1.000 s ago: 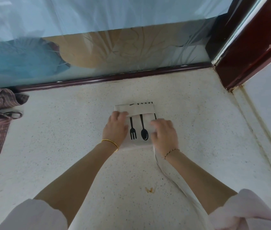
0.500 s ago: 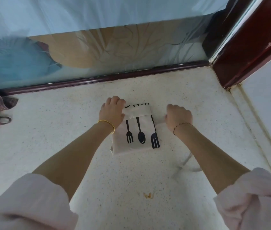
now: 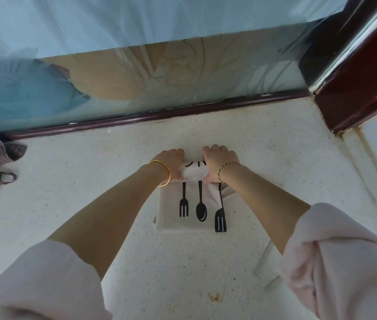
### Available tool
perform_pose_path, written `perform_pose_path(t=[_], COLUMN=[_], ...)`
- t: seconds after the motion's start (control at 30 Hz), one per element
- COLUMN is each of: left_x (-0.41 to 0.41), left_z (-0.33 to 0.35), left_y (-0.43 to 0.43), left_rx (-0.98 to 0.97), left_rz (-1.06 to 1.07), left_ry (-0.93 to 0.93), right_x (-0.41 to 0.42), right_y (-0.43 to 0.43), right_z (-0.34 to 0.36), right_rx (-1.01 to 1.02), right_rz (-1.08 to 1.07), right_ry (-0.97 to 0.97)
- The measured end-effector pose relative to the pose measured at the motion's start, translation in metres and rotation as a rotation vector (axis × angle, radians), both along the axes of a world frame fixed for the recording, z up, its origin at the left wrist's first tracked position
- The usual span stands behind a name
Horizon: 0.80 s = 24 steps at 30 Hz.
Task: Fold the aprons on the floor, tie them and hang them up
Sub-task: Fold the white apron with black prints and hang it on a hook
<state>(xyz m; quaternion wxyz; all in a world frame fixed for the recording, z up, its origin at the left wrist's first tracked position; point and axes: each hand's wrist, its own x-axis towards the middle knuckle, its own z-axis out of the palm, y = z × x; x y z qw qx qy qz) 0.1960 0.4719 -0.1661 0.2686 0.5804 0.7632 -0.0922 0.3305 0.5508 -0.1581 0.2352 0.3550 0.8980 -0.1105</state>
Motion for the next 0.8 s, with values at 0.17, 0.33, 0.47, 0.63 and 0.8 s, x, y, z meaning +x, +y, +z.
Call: perform_pose_path(t=[0.17,0.33,0.47,0.63,0.8], left_x=[-0.001,-0.002,0.002,0.020,0.052], left_z=[0.001,0.020,0.071,0.084,0.020], left_y=[-0.005,-0.013,-0.009,-0.030,-0.089], left_rx=[-0.002,0.071,0.336,0.901,0.670], left_rz=[-0.123,0.017,0.048,-0.073,-0.278], left_ry=[0.061,-0.124,0.033,0.312,0.283], right_x=[0.006,0.017,0.018,0.038,0.082], right_y=[0.002,0.003,0.013,-0.009,-0.068], right_z=[-0.001,0.017,0.068,0.095,0.030], right_rx=[0.010,-0.185,0.011,0.536,0.419], right_rz=[0.078,-0.049,-0.093,0.014,0.135], right_ry=[-0.015,0.154,0.381,0.795,0.618])
